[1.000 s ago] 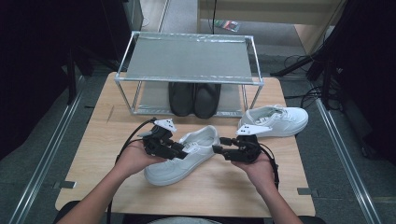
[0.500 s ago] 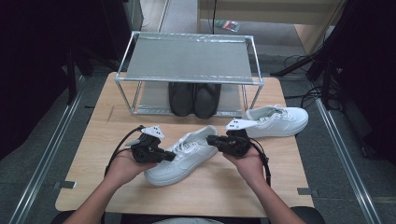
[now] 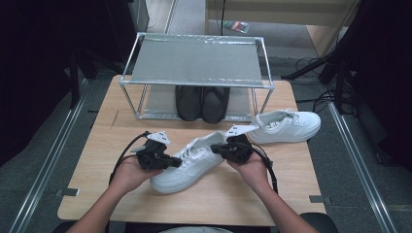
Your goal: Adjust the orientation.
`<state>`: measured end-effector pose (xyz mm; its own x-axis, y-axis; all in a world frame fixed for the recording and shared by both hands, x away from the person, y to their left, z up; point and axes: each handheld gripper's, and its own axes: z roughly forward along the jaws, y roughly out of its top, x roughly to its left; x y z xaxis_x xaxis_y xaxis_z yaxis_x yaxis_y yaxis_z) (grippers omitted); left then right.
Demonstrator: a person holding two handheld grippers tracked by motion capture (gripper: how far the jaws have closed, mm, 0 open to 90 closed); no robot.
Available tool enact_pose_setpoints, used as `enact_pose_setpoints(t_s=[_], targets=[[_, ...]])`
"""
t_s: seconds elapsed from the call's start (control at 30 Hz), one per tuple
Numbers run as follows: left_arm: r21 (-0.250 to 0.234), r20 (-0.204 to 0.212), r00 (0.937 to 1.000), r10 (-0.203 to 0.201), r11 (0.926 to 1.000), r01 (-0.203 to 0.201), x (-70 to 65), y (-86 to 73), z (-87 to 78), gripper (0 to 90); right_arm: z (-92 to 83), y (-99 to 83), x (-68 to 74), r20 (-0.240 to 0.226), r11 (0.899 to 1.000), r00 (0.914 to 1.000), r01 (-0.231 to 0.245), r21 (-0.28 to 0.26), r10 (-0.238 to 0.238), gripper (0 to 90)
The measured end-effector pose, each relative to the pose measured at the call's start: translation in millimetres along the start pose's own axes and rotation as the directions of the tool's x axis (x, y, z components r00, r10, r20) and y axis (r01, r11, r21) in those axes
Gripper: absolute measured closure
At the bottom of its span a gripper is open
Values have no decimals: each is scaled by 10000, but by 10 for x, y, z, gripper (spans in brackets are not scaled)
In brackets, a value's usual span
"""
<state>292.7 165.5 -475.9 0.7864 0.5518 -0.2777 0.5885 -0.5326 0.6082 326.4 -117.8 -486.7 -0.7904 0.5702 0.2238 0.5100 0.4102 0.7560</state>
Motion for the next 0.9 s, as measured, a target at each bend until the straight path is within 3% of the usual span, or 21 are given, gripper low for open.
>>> enact_pose_setpoints(t_s=[0.33, 0.53, 0.9], targets=[[73, 152, 9998, 163, 9998, -164, 98, 64, 28, 900, 3, -74, 75, -81, 9996, 10000, 58, 284, -56, 900], [144, 217, 9993, 291, 9995, -295, 135, 118, 54, 900, -40, -128, 91, -313, 9993, 9992, -249, 278, 257, 900], [268, 286, 9981, 553, 9981, -561, 211, 242, 109, 900, -172, -237, 217, -223, 9984, 9984, -522, 209, 527, 900]])
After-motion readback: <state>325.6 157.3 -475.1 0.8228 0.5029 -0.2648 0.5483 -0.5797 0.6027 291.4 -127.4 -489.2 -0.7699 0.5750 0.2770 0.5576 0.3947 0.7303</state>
